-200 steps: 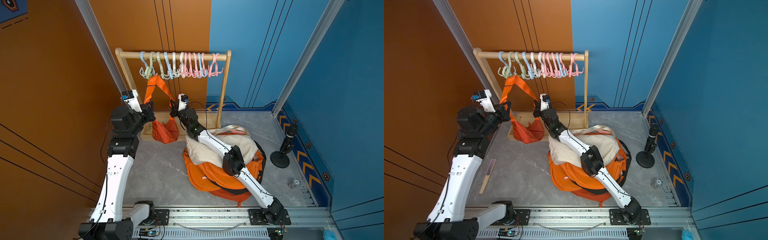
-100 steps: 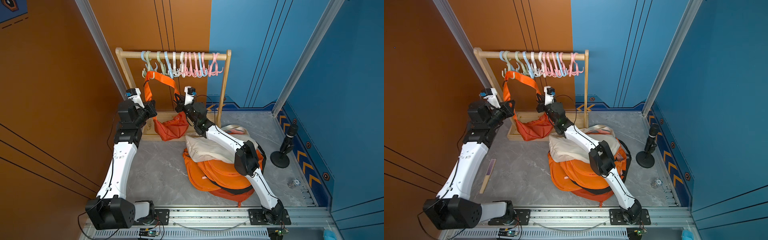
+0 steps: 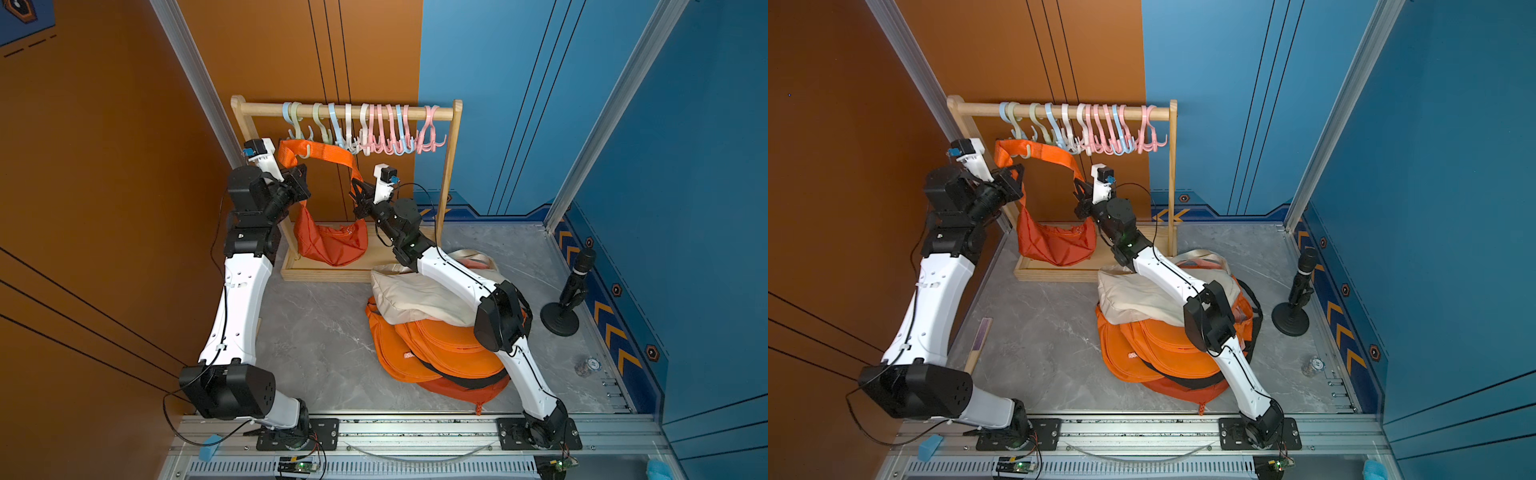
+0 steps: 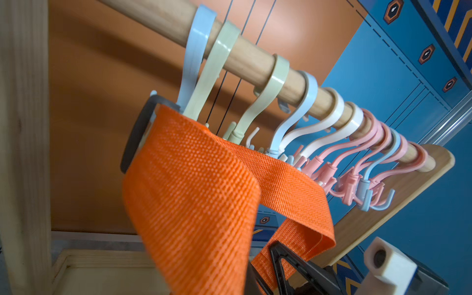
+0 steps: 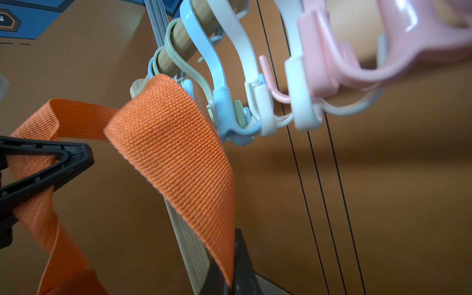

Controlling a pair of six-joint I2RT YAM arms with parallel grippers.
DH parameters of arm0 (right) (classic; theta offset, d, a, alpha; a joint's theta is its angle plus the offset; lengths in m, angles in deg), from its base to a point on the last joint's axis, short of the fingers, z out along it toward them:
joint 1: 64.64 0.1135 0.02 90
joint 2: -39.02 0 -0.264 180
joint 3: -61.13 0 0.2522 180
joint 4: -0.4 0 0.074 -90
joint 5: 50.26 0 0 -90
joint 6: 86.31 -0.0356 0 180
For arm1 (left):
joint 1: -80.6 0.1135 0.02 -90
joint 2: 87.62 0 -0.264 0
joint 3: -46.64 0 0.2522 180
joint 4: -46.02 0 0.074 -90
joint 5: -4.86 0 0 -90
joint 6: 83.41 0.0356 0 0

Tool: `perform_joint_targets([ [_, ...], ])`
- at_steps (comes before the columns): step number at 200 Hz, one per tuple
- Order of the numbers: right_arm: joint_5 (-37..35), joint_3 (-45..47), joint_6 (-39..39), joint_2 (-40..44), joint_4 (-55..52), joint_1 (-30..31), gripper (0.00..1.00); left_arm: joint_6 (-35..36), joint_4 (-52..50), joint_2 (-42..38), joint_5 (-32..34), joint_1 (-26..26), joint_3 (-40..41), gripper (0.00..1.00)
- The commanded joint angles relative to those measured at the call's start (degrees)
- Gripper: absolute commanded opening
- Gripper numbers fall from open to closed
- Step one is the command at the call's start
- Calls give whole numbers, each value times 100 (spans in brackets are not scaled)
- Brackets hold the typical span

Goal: Take the bag off the hook
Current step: Pick up the bag from the hook.

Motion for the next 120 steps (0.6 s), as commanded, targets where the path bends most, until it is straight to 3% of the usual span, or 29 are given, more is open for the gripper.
perform_joint_targets([
  [1, 141, -324, -91, 43, -46, -70, 0, 150, -38, 120, -128, -19, -429, 0],
  [88, 299, -498, -282, 224, -364, -168, 0, 576, -443, 682, 61, -116, -2120, 0],
  [120, 343, -124, -320, 490, -281, -385, 0, 658, -269, 572, 358, -94, -2162, 0],
])
